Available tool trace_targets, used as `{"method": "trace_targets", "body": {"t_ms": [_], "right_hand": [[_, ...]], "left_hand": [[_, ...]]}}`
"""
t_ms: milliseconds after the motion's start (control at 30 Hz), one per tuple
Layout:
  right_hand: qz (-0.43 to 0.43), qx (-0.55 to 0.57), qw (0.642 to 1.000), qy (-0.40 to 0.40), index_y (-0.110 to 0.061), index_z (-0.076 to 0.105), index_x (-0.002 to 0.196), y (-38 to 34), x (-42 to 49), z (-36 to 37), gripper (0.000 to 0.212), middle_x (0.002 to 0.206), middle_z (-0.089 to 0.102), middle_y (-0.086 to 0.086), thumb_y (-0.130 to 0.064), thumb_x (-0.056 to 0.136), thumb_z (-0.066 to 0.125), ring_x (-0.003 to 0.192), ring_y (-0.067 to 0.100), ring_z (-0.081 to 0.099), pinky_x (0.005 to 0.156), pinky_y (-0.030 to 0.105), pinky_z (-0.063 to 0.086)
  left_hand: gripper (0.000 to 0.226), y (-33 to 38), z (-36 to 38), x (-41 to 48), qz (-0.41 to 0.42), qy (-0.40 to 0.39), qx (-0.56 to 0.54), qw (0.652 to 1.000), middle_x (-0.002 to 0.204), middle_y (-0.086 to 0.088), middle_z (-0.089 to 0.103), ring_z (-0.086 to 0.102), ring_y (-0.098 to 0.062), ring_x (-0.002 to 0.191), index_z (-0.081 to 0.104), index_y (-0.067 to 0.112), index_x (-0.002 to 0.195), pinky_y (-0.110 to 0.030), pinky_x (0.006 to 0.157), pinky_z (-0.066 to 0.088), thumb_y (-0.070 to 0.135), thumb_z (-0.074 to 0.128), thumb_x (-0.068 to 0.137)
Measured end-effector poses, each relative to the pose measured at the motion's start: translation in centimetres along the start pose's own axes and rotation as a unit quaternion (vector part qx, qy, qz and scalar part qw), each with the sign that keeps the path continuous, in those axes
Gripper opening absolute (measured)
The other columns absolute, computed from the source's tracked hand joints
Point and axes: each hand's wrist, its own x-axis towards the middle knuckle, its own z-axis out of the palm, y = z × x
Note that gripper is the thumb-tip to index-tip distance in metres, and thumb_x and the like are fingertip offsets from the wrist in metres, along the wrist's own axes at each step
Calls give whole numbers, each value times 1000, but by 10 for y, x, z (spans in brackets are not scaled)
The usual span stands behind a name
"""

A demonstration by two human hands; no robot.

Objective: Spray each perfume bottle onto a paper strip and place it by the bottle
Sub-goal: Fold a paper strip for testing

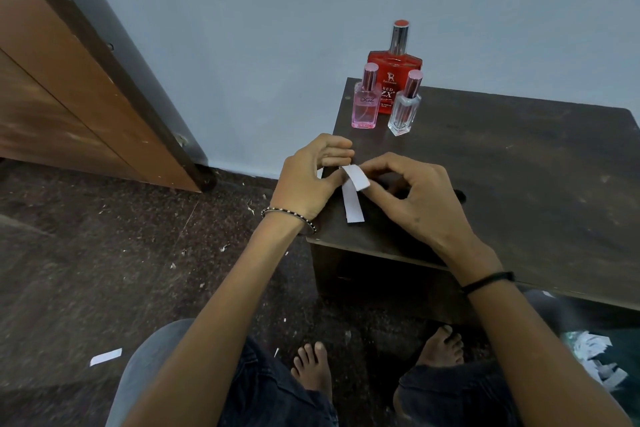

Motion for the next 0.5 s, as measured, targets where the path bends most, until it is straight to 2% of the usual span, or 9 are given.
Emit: {"method": "trace_targets", "body": {"t_ms": [100, 167, 233, 300, 367, 433, 500], "right_hand": [[9, -43, 999, 12, -24, 68, 123, 7, 4, 10, 36, 107, 69, -15, -34, 90, 74, 81, -7, 59, 70, 16, 53], [23, -53, 998, 17, -27, 64, 129, 8, 9, 15, 41, 114, 68, -15, -34, 90, 74, 92, -1, 60, 78, 23, 53], [14, -63, 998, 13, -32, 67, 126, 8, 13, 18, 35, 120, 68, -18, -25, 92, 71, 101, 6, 60, 84, 31, 55], [12, -70, 997, 15, -33, 73, 115, 8, 16, 19, 26, 113, 71, -19, -19, 93, 67, 98, 9, 59, 80, 36, 55], [43, -61, 997, 20, -33, 73, 108, 9, 18, 22, 16, 101, 72, -16, -30, 97, 62, 92, 8, 60, 76, 38, 55], [83, -45, 995, 23, -34, 72, 105, 9, 21, 26, 24, 97, 70, -11, -46, 98, 52, 89, 7, 63, 75, 39, 56], [103, -34, 993, 36, -31, 73, 105, 8, 22, 28, 29, 97, 72, -9, -47, 99, 48, 90, 9, 65, 76, 39, 56]], "left_hand": [[38, -2, 2, 0, 4, 14, 3, 1000, 103, 0, 76, 71, -2, 98, 65, 11, 115, -24, 96, 54, -4, 72, 81], [40, -2, 2, 0, 6, 21, -1, 1000, 103, 0, 76, 71, -3, 98, 66, 11, 115, -24, 96, 54, -5, 73, 80], [43, -2, 3, 1, 8, 35, 7, 999, 104, 1, 75, 71, -4, 96, 65, 13, 117, -22, 94, 53, -2, 76, 78], [45, -2, 4, 1, 9, 46, 12, 999, 106, 2, 74, 71, -5, 94, 64, 14, 119, -16, 90, 52, 4, 80, 78], [48, -2, 4, 2, 7, 51, 6, 999, 105, 1, 73, 69, -4, 92, 63, 15, 121, -12, 88, 51, 11, 83, 77], [51, -2, 5, 1, 3, 60, 6, 998, 104, 0, 72, 67, -1, 90, 61, 15, 123, -10, 87, 50, 10, 83, 77], [56, 0, 6, 1, 4, 79, 18, 997, 103, 1, 69, 64, -3, 88, 59, 16, 125, -11, 85, 50, 7, 83, 75]]}}
